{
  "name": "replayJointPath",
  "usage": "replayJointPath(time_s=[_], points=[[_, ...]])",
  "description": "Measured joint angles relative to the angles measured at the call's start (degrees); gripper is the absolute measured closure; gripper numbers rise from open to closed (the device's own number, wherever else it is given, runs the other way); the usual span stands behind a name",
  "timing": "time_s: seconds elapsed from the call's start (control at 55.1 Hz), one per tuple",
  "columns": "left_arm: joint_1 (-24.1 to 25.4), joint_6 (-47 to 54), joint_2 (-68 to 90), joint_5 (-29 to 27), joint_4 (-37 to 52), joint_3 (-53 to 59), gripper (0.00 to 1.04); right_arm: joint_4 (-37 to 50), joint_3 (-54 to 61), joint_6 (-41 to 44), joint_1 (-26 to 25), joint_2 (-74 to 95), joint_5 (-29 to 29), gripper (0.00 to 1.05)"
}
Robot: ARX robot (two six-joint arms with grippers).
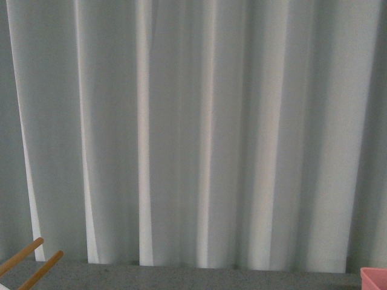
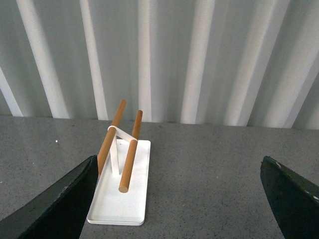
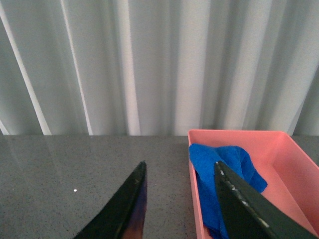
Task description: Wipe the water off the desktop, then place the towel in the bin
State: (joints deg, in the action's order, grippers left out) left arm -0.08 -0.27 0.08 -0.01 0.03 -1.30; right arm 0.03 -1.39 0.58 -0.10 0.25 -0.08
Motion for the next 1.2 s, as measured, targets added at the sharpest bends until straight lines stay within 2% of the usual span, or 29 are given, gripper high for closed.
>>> replayJointPath(time_s=[0.127,0.199,0.29,0.363,1.197], points=[[0.0,0.0,0.0,0.0,0.0,0.0,0.07,0.0,0.0,0.0,0.0,0.0,0.0,0.38],[0.0,0.0,0.0,0.0,0.0,0.0,0.07,0.0,0.0,0.0,0.0,0.0,0.0,0.19],[0.0,0.0,0.0,0.0,0.0,0.0,0.07,0.0,0.0,-0.1,0.0,0.0,0.0,0.05],[0.0,0.0,0.0,0.0,0.0,0.0,0.07,0.0,0.0,0.0,0.0,0.0,0.0,0.08],[0.0,0.0,0.0,0.0,0.0,0.0,0.07,0.0,0.0,0.0,0.0,0.0,0.0,0.07]])
